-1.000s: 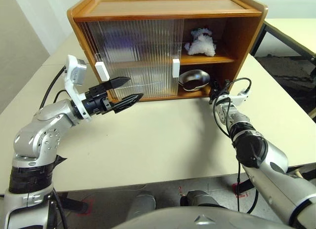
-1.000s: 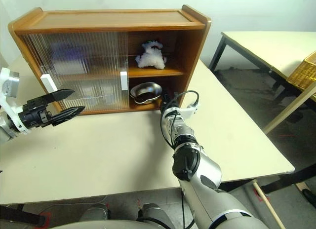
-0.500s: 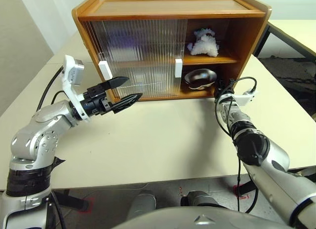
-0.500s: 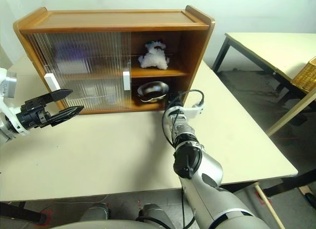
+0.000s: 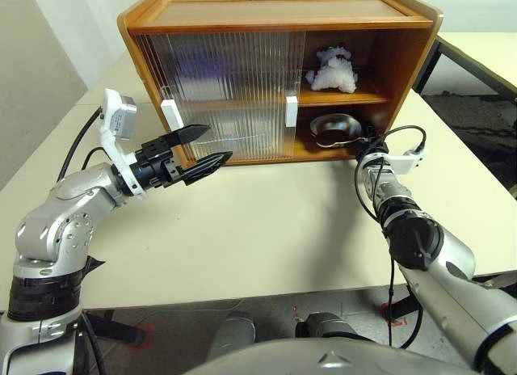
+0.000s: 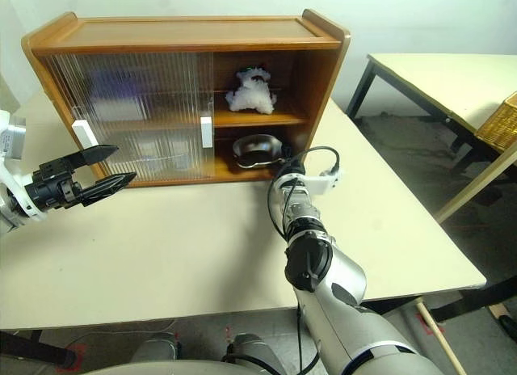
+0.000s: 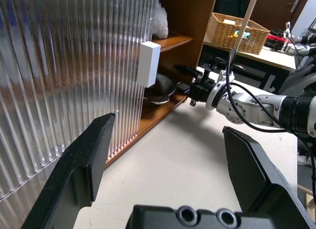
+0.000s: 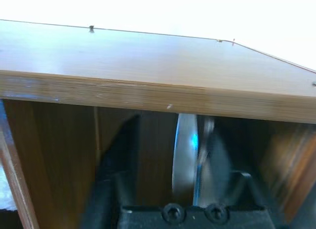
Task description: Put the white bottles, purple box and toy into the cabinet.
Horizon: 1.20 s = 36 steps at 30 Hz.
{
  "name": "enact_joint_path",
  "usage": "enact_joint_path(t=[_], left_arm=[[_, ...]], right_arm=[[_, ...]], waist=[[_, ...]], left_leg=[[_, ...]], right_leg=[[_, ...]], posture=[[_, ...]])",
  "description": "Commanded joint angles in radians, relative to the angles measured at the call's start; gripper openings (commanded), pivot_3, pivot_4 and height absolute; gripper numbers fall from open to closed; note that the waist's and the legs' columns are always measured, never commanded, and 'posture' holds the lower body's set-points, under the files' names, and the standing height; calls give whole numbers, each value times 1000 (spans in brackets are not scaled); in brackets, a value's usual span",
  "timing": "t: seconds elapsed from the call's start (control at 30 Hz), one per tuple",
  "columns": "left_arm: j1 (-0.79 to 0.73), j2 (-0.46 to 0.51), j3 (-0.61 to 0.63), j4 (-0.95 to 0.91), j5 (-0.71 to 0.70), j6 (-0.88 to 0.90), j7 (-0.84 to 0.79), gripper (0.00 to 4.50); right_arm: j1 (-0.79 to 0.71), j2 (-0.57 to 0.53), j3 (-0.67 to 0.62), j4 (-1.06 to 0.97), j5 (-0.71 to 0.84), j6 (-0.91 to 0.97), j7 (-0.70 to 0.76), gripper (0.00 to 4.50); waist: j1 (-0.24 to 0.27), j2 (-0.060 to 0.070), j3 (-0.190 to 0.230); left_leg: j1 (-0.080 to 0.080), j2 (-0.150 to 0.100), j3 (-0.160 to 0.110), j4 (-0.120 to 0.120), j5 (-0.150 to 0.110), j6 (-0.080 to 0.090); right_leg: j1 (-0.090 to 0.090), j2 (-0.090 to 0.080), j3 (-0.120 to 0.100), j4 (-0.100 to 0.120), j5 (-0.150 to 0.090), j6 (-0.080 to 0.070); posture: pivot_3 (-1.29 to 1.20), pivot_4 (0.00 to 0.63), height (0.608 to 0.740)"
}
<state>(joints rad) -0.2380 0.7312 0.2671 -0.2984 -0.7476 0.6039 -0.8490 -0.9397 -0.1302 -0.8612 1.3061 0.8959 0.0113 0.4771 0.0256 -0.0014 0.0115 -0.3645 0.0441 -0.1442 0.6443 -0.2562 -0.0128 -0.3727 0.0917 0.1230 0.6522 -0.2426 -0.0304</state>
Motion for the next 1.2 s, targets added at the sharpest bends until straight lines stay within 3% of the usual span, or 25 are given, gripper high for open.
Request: enact_joint_path(t=[0.03, 0.1, 0.13, 0.43, 0.73, 0.87, 1.0, 1.1, 1.2], left_arm=[[-18, -1, -10, 9, 6, -3, -4, 4500], [-26, -10, -18, 18, 10, -10, -6, 4500], [-29, -13, -21, 22, 12, -12, -7, 4500], [-54, -44, -48, 65, 36, -47, -25, 4500], [-81, -59, -75, 102, 55, -70, -54, 4500], [-92, -60, -79, 125, 61, -78, -71, 4500], [-99, -64, -87, 139, 67, -87, -81, 4500], [-108, -67, -91, 151, 71, -94, -87, 4500], [-110, -68, -93, 156, 73, -98, -89, 4500]], right_arm=[[-15, -11, -13, 5, -7, -2, -14, 3606], [-12, -19, -11, 0, -9, -2, -15, 4347], [-10, -22, -8, -3, -11, -1, -15, 4431], [61, -47, 14, -87, -17, 70, -7, 4431], [218, -35, 73, -393, 24, 399, -87, 4431], [376, -50, 243, -722, -11, 609, -33, 4431], [521, -86, 429, -991, -77, 662, 56, 4431], [630, -165, 651, -1158, -251, 529, 208, 4431], [678, -212, 792, -1227, -385, 379, 298, 4431]], waist=[[0, 0, 0], [0, 0, 0], [0, 0, 0], [0, 0, 0], [-3, 0, 0], [-10, 0, 0], [-32, 0, 0], [-42, 0, 0], [-55, 0, 0]], left_leg=[[0, 0, 0, 0, 0, 0], [0, 1, 0, 0, 0, 0], [0, 1, 0, 0, 0, 0], [0, 1, 0, 0, 0, 0], [0, -2, 0, 4, 0, 0], [0, -2, 1, 6, 0, 0], [0, -3, 7, 8, 0, 0], [0, -2, 9, 10, 0, 1], [0, -2, 10, 14, 0, 1]], right_leg=[[0, 0, 0, 0, 0, 0], [0, 0, 0, 0, 0, 0], [0, 0, 0, 0, 0, 0], [1, 0, 0, 0, 1, 1], [2, 0, 0, 0, 1, 2], [3, 0, 0, 0, 1, 2], [4, 2, 0, 0, 0, 8], [5, 2, -1, 0, -2, 13], [6, 2, 0, 0, -4, 14]], posture=[[83, 0, 740], [76, 0, 740], [73, 0, 740], [46, 0, 740], [9, 0, 740], [-3, 0, 740], [-12, 0, 740], [-16, 0, 740], [-16, 0, 740]])
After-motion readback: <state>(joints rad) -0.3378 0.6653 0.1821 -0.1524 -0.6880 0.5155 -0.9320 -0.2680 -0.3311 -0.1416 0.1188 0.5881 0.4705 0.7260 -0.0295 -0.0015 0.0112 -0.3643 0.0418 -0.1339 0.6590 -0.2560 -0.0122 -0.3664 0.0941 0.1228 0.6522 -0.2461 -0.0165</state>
